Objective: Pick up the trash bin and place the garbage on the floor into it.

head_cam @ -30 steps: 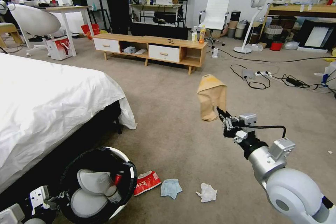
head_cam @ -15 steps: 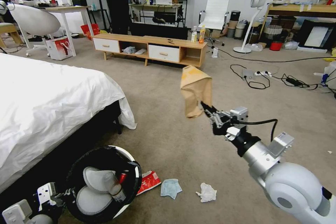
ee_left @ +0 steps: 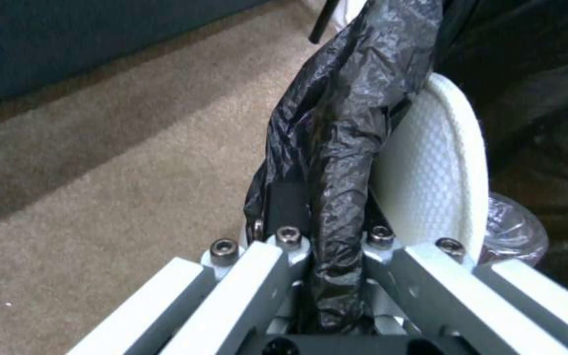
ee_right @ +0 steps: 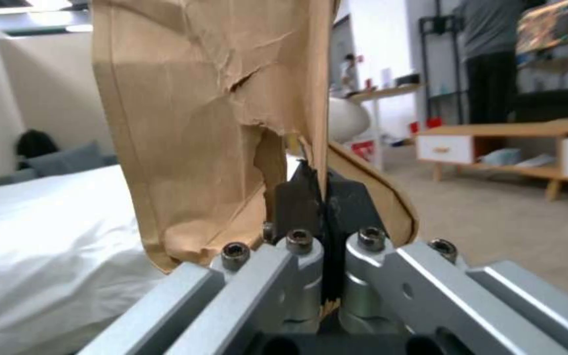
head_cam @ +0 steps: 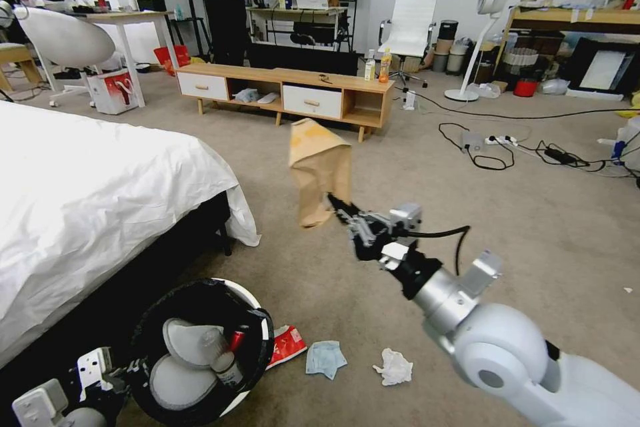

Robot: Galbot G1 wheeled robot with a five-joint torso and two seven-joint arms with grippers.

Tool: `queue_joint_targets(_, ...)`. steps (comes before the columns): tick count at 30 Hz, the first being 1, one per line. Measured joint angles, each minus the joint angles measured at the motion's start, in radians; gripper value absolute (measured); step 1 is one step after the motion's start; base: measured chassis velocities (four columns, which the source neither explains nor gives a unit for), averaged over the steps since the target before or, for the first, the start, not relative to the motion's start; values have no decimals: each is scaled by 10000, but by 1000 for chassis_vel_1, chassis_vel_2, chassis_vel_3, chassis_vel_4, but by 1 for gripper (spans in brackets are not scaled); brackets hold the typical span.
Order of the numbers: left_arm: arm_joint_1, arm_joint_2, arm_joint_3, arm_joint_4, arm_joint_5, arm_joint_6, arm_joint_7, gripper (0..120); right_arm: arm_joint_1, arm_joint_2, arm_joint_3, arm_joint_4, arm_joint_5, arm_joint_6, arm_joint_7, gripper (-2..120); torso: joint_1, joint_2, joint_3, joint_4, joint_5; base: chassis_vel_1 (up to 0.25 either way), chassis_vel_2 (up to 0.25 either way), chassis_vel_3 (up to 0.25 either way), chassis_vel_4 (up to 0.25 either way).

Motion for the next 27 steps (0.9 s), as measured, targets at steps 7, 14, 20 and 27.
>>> queue_joint_targets(7,-104,-2,-15,-1,-67,0,-44,2,731,350,-1328,-92,284,-382,457,0,0,0,0,-5,0,0,0,0,0)
queue_joint_targets(14,-157,24,-16,18,-93,0,-50,2,1417,889,-2421,-269,647,-806,962,0,0,0,0,-2,1,0,0,0,0)
queue_joint_targets(20,-221,70,-39,71,-137,0,-50,2,1869,1152,-3182,-511,729,-954,1087,0,0,0,0,-3,1,0,0,0,0)
queue_joint_targets(27,-354,83,-43,154,-182,1,-52,2,2351,1567,-4066,-906,950,-1218,1285,0,0,0,0,-2,2,0,0,0,0)
